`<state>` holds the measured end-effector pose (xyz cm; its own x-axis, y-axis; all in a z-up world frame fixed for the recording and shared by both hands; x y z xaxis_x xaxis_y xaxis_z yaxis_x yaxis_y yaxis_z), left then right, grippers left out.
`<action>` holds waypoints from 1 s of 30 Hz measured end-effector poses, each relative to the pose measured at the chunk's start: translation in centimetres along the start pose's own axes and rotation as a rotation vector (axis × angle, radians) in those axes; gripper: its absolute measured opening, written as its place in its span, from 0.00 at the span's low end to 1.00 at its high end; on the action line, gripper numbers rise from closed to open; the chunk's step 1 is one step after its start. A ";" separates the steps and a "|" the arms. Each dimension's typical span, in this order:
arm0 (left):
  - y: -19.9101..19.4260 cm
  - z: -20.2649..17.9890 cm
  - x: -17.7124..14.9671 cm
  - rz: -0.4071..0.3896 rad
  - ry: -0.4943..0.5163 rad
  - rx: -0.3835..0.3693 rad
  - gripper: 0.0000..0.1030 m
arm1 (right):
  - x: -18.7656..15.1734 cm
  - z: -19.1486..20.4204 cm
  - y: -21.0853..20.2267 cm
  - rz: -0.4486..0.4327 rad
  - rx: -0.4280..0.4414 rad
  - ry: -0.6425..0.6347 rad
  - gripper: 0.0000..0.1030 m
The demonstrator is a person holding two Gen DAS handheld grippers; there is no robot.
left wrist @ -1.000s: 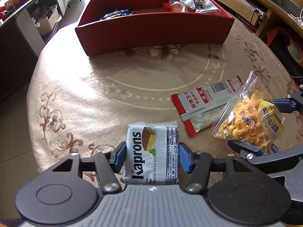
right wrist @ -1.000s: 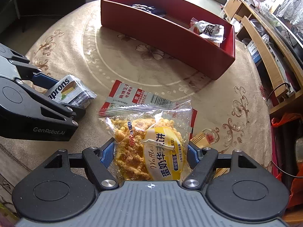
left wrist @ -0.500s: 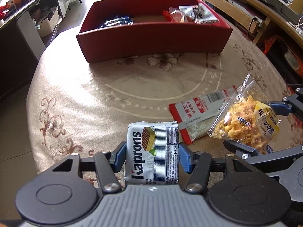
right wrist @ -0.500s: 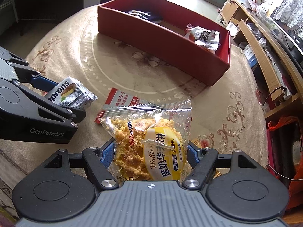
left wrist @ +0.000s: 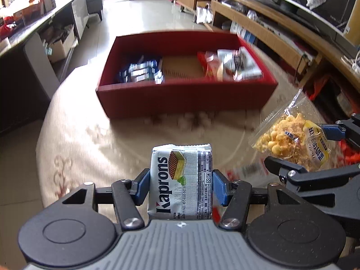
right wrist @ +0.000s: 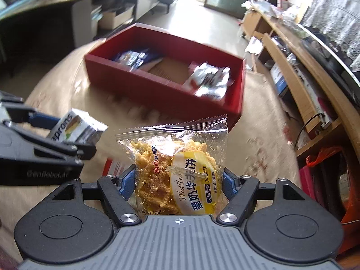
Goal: Organize snacks
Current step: 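Lift and carry Kaprons packet and waffle bag over the red box, then lower both held packets into red box and open both tools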
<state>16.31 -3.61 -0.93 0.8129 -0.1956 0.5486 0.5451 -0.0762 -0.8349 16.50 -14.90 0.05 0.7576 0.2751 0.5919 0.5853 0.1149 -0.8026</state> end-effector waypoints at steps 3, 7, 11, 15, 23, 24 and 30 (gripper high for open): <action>0.0 0.5 2.1 -0.032 -0.003 0.014 0.52 | 1.6 -0.7 0.2 -0.029 -0.008 0.039 0.77; 0.3 1.4 5.0 -0.071 -0.013 0.033 0.52 | 3.8 -1.8 0.9 -0.056 -0.010 0.098 0.77; 0.9 2.4 7.5 -0.098 -0.028 0.053 0.51 | 6.2 -2.7 2.1 -0.074 0.000 0.145 0.77; 2.1 3.3 9.6 -0.108 -0.036 0.079 0.51 | 8.0 -3.1 3.5 -0.078 -0.002 0.166 0.77; 5.4 5.1 12.5 -0.098 -0.058 0.124 0.51 | 10.8 -3.3 6.8 -0.066 0.004 0.191 0.77; 5.8 5.2 12.6 -0.096 -0.059 0.129 0.51 | 10.9 -3.3 7.3 -0.063 0.003 0.189 0.77; 7.9 6.0 13.5 -0.078 -0.078 0.141 0.51 | 11.6 -2.9 8.9 -0.067 -0.001 0.186 0.76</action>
<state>32.77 -0.95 0.15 0.7775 -0.1177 0.6178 0.6260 0.0510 -0.7781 31.32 -13.49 -0.02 0.7573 0.0857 0.6474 0.6363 0.1259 -0.7611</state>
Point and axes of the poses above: each gripper's, at about its wrist camera, not at the fingertips, and y roughly the way its jaws point, z to its left, x to its top, the point moved 4 cm from there along y, roughly the way its jaws point, and after that the axes turned 12 degrees about y, right-handed, at the moved point
